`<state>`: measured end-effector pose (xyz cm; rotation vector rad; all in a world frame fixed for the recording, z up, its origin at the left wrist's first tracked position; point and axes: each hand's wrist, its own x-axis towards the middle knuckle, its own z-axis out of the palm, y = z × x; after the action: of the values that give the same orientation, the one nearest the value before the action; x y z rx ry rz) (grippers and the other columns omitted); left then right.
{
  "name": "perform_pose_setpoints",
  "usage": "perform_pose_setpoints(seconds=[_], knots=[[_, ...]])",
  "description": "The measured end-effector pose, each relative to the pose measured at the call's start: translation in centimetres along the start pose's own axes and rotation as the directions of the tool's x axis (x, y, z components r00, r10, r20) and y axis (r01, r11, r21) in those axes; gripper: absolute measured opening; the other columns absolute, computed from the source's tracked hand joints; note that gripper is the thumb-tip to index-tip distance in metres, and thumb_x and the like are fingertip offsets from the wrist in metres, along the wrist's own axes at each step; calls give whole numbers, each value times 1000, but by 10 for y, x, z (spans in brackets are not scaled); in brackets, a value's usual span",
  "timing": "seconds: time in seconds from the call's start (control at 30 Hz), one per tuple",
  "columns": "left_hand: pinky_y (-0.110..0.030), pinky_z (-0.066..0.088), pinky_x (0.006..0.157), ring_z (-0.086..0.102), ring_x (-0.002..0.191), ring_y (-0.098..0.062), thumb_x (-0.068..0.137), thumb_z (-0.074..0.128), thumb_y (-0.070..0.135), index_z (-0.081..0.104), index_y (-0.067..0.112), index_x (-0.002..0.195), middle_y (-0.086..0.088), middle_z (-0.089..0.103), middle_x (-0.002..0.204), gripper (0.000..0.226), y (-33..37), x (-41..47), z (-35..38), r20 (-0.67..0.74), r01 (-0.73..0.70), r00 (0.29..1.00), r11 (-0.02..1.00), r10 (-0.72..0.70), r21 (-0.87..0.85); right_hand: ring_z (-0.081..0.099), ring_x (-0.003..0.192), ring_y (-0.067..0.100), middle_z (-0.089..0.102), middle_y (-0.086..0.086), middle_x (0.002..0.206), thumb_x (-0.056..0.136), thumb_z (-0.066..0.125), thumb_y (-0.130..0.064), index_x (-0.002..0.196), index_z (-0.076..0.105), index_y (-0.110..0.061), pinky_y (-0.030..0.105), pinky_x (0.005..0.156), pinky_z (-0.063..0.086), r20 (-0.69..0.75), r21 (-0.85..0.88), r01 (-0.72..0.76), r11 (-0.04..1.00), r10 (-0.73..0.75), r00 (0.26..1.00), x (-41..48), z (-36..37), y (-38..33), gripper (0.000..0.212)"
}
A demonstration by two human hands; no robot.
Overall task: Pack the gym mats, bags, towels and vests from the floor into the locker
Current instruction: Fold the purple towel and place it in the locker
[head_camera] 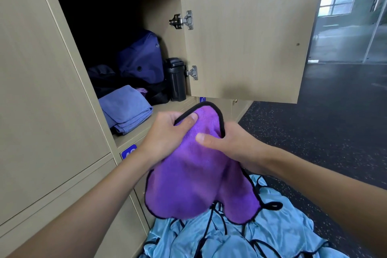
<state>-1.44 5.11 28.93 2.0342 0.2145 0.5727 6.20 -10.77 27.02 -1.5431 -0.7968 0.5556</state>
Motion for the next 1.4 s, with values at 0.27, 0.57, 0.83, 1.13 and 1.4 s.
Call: perform_pose_setpoints(seconds=[0.27, 0.57, 0.83, 1.13, 1.4], knots=[[-28, 51, 62, 63, 66, -17, 87, 75, 25, 51, 26, 122, -1, 74, 81, 43, -13, -8, -1, 134, 50, 990, 999, -51, 16, 71, 85, 23, 74, 15, 93, 102, 52, -16, 96, 68, 0, 32, 71, 58, -213, 168, 4, 986, 33, 977, 8, 7, -1, 23], [-24, 31, 46, 36, 47, -18, 103, 47, 5, 51, 20, 92, -5, 46, 58, 19, -9, -7, -3, -88, -24, 996, 992, 13, -126, 58, 119, 12, 58, -6, 130, 89, 73, -23, 138, 40, -23, 39, 107, 45, -367, -111, 26, 994, -65, 928, 14, -23, 7, 58], [-23, 52, 74, 65, 78, -8, 94, 61, 1, 72, 19, 97, 3, 74, 88, 22, 8, -7, 0, -27, 27, 999, 987, -32, -159, 32, 131, -16, 37, -19, 146, 91, 68, -6, 152, 28, -25, -3, 102, 22, -128, -327, 299, 896, -356, 926, 2, -5, -7, 75], [-18, 47, 83, 62, 86, 1, 80, 80, 9, 53, 29, 108, 13, 68, 95, 44, 2, -14, -1, 80, -53, 995, 991, 63, -119, 47, 63, 5, 57, -1, 64, 84, 62, 2, 79, 63, -6, 26, 65, 43, -238, -294, 206, 933, -280, 930, 8, -1, -1, 10], [-43, 58, 85, 65, 78, -16, 88, 72, 3, 31, 34, 141, -16, 71, 95, 74, -15, -26, 21, 67, 189, 982, 943, -178, -273, 58, 71, 17, 62, 11, 77, 90, 59, 3, 94, 60, 12, 28, 67, 49, -483, 110, 147, 983, -76, 872, 13, -16, -9, 10]])
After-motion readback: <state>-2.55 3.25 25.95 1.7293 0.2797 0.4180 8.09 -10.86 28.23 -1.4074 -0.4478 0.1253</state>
